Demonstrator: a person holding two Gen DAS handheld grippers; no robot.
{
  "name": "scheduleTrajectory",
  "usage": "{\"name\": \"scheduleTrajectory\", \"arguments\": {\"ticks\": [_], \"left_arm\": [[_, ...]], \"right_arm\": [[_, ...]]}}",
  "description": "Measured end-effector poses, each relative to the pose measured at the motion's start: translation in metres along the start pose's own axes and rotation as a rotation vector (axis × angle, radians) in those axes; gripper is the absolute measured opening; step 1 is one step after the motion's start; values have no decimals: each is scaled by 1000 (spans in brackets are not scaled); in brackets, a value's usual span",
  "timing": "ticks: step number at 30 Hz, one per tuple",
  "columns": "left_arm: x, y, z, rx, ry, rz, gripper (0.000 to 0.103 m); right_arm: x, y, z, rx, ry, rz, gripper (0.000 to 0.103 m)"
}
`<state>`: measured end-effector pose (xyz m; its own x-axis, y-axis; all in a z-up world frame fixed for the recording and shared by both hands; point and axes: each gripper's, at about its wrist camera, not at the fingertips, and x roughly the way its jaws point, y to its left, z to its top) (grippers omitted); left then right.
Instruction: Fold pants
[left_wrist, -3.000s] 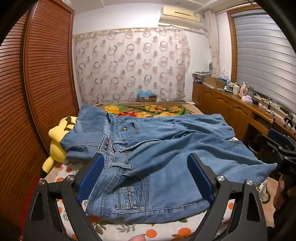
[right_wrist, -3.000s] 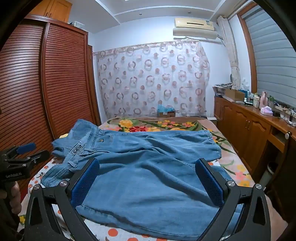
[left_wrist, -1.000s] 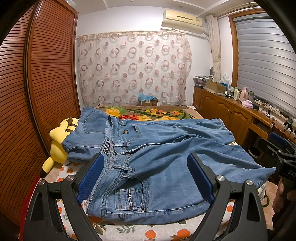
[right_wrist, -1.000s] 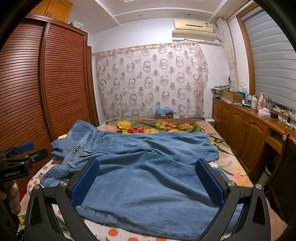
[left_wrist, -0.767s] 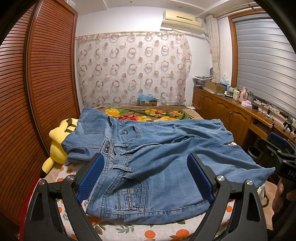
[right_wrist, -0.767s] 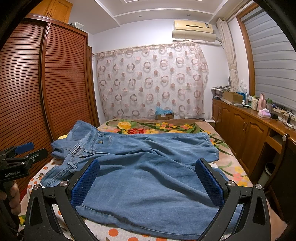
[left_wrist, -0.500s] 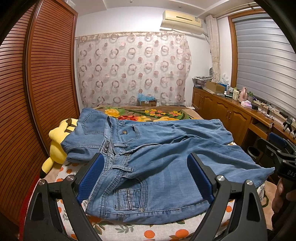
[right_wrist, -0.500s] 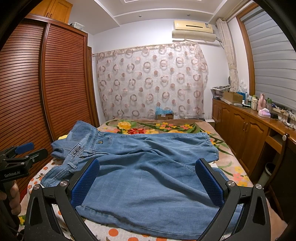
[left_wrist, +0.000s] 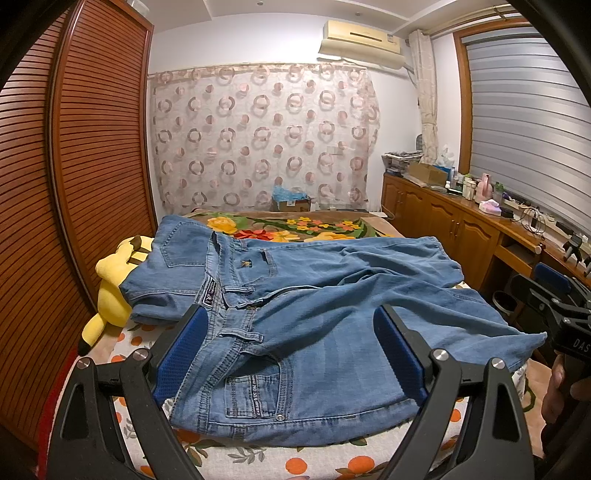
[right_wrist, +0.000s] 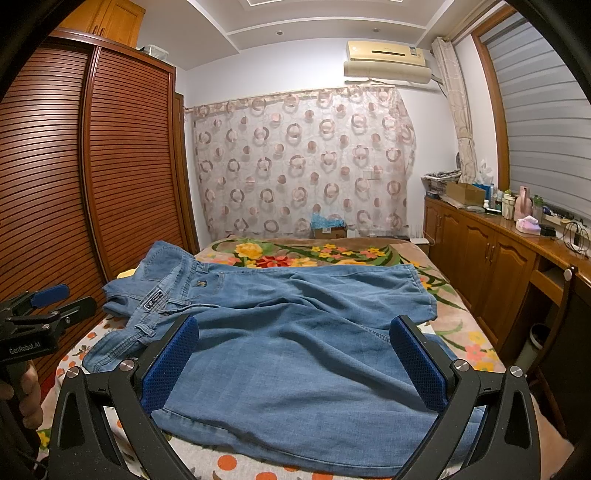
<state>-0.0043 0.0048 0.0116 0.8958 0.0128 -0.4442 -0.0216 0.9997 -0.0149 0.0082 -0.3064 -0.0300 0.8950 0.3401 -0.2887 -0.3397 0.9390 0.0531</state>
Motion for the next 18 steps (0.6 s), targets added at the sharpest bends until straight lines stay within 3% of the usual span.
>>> {"name": "scheduleTrajectory", "arguments": {"ticks": [11,18], "left_arm": [[3,-4,3,0,26,-2,92],[30,4,-19,12,97,-5,92]], "right_arm": [[6,-1,-4,5,24,-8,103],[15,-4,-7,7,59,-17,103]]}}
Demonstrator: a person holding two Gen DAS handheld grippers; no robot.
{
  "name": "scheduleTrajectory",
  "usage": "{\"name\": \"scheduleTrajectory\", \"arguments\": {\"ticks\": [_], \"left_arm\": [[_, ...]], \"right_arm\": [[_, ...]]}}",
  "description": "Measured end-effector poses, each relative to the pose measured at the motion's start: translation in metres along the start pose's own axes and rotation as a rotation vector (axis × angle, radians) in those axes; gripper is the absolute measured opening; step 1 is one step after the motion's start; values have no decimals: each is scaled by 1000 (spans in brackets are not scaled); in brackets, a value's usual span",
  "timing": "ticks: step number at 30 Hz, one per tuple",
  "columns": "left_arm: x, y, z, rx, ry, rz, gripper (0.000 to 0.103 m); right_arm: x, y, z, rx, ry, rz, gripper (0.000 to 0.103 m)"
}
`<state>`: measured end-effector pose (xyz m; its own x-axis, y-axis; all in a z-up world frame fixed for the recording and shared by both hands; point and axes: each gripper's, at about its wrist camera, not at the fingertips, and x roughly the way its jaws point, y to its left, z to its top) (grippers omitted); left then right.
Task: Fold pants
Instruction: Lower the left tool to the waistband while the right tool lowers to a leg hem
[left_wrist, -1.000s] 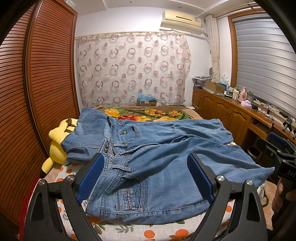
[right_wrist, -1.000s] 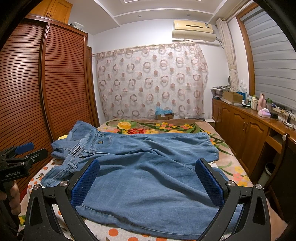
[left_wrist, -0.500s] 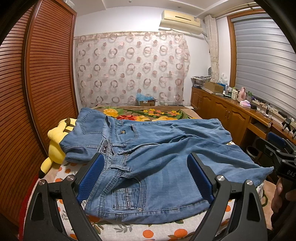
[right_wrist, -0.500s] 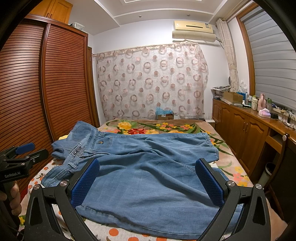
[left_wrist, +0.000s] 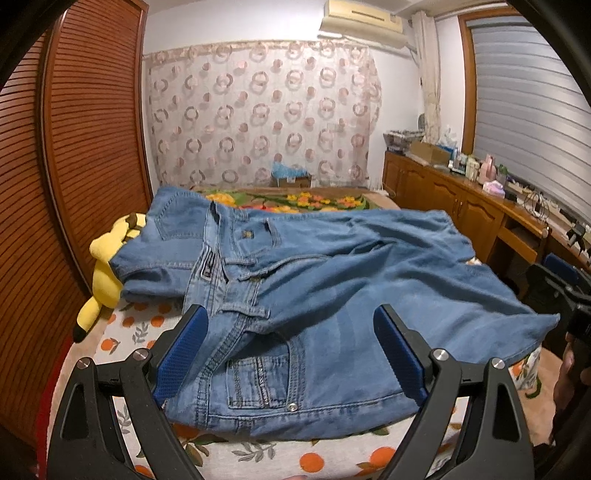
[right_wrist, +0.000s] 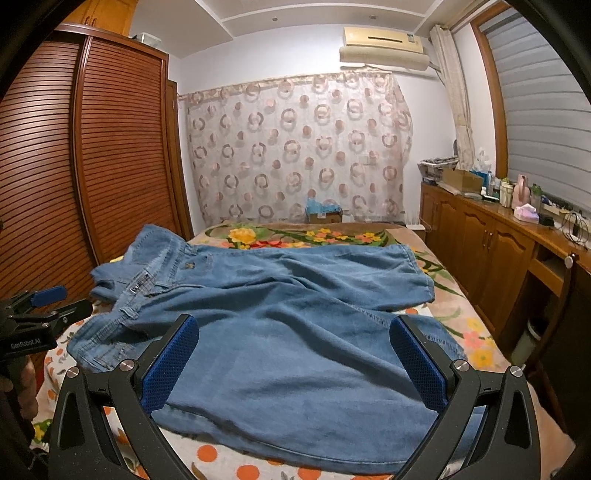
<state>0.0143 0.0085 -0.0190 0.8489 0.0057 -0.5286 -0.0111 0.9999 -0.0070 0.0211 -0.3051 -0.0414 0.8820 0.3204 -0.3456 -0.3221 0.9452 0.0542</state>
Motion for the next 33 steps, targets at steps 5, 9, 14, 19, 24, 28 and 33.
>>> {"name": "scheduleTrajectory", "arguments": {"ticks": [5,9,14,19,24,28,33], "left_arm": [[19,12,-12,-9,49,-6,92],[32,23,-21,-8,70,3,92],[44,39,-31,-21,91,1,92],[52,60,-37,-35,112,-6,92],[64,78,-33,-53,128,-54,83],[73,85,-24,-45,133,-101,71],[89,87,-4,-13,137,-114,57]], "right_arm": [[7,-1,2,-3,31,-13,103],[15,-3,5,-3,52,-20,103],[21,0,8,-14,81,-30,103],[22,-3,9,-21,94,-47,103],[27,-8,10,-8,113,-62,103],[30,-6,11,-5,129,-63,103],[33,1,15,-19,136,-54,103]]}}
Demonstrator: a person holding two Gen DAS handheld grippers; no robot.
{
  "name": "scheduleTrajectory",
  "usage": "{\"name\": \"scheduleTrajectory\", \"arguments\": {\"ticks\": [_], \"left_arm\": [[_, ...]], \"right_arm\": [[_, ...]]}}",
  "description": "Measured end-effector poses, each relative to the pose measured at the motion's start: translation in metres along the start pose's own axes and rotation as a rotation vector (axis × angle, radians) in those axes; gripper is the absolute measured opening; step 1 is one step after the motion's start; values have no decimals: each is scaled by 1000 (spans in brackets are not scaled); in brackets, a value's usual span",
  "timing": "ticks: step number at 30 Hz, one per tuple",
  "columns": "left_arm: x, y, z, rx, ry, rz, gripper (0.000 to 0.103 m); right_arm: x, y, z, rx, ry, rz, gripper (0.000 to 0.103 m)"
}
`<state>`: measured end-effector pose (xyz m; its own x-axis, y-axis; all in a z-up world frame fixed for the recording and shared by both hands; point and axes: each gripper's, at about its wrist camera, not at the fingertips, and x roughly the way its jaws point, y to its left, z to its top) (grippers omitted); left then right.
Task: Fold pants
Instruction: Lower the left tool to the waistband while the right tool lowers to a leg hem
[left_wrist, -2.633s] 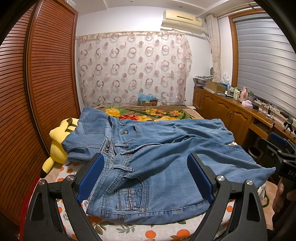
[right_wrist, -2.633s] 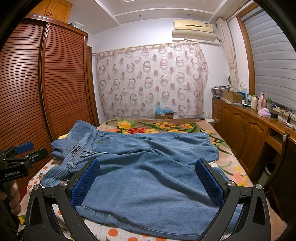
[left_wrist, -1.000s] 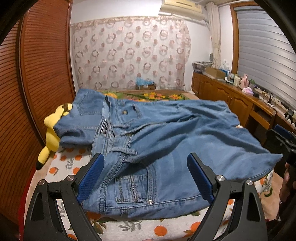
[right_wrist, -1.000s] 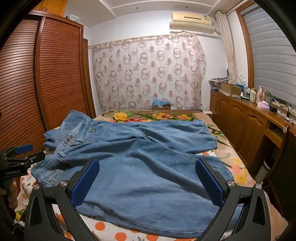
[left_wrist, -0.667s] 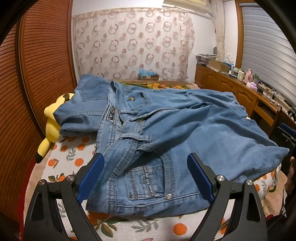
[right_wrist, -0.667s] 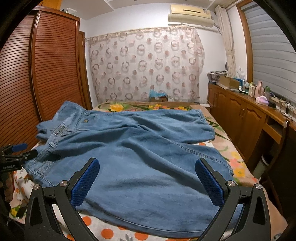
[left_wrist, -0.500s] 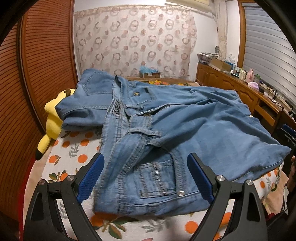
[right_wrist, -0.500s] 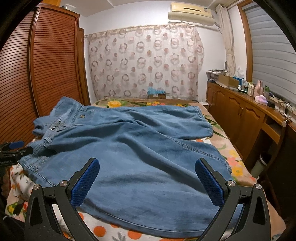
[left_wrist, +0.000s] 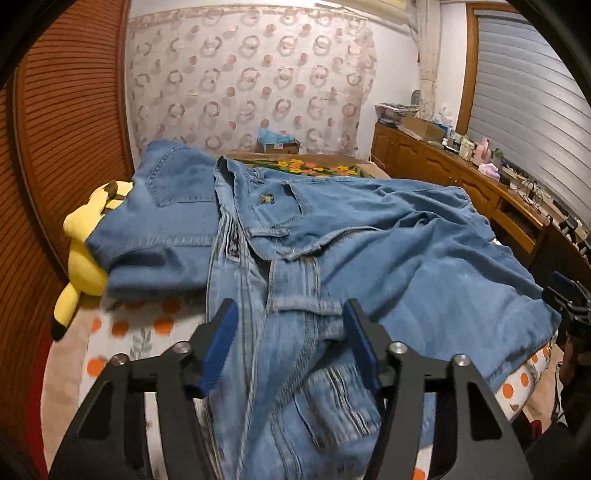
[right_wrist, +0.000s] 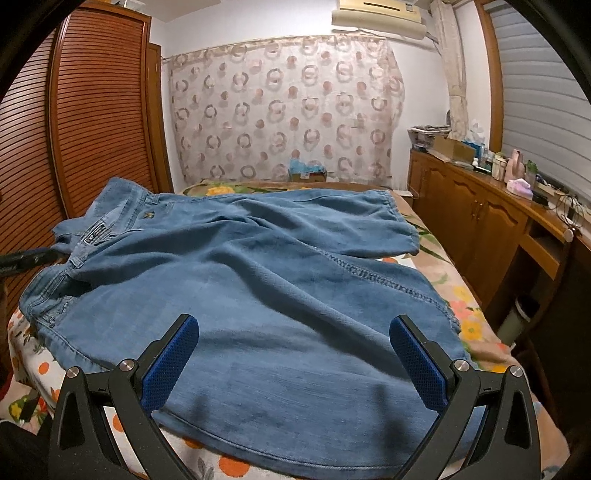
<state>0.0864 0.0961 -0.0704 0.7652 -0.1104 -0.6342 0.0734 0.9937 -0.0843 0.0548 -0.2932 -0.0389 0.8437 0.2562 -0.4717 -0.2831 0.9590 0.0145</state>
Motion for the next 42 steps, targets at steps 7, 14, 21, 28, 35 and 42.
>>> {"name": "scheduleTrajectory", "arguments": {"ticks": [7,14,21,28,35,42], "left_arm": [[38,10,-6,4,142,10,54],[34,11,-18,22,125,59,10],[10,32,-7,5,72,81,2],[-2,62,0,-32,53,129,0],[-11,37,-10,27,28,65,28],[-11,21,-27,49,61,18,64]], "right_arm": [[-3,-10,-1,4,-17,6,103],[-6,-28,-3,23,-16,-19,103],[-18,-55,-10,66,-9,-93,103],[-30,-69,-16,98,16,-138,103],[-42,-68,-15,106,70,-150,102],[-46,-77,-6,125,131,-150,95]]}}
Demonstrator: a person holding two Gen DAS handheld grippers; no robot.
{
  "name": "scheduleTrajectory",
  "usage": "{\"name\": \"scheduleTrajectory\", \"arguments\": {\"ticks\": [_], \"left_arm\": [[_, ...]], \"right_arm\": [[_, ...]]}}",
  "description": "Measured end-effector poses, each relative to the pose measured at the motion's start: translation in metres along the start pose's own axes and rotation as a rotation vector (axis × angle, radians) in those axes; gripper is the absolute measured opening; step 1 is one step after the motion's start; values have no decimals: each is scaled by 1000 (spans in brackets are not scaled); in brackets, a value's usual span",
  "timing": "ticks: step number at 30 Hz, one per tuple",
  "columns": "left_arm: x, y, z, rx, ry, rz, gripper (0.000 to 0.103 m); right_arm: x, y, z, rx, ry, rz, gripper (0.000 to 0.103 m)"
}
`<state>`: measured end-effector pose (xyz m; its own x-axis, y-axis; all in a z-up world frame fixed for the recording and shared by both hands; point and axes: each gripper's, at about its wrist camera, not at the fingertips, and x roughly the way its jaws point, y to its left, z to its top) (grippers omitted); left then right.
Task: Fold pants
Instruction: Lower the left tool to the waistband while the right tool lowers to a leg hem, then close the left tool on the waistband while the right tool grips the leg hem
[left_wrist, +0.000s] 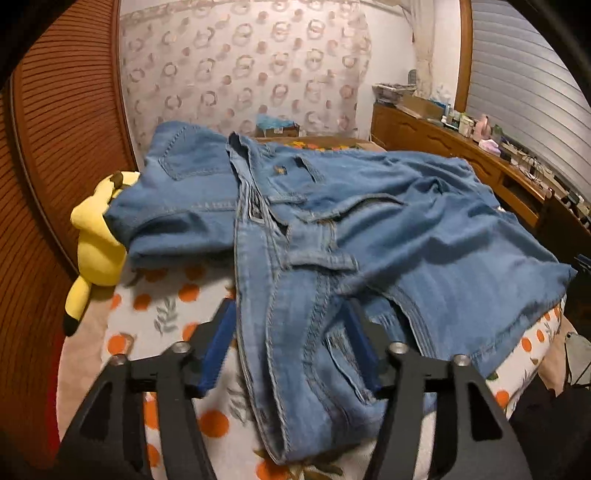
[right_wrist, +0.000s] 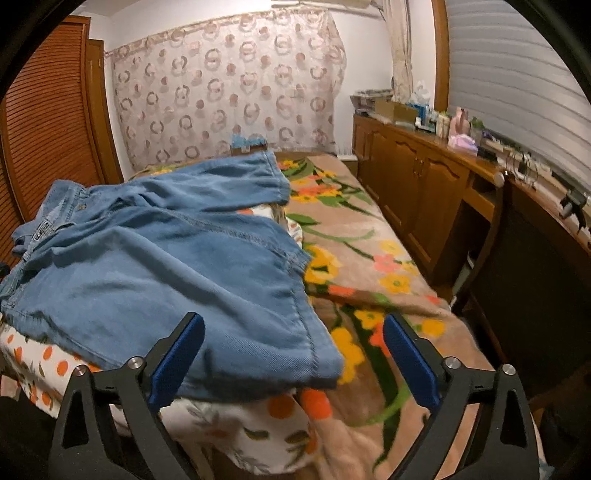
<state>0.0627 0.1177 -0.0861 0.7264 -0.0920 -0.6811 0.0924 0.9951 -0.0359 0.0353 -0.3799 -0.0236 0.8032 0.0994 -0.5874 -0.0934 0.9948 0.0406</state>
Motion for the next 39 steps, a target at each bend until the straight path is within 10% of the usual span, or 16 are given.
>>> {"name": "scheduleTrajectory", "arguments": {"ticks": [9,18,24,34,39], "left_arm": [[0,-4,-32,-55,47,-23,65],[-4,-3,-49,-75,64,-28,65],[-7,-3,-59,-80,59,-31,63],[-20,-10,-56,-78,-18,-50,20],[-45,-16,-39,-74,-99,-45,18]], "right_arm": [[-1,-10,2,69,84,78,78],[4,-13,9,90,110,108,21],[-10,-11,15,77,36,116,15],[-27,0,23,31,-78,112,10],[-36,3,27,-6,-163,108,8]]}}
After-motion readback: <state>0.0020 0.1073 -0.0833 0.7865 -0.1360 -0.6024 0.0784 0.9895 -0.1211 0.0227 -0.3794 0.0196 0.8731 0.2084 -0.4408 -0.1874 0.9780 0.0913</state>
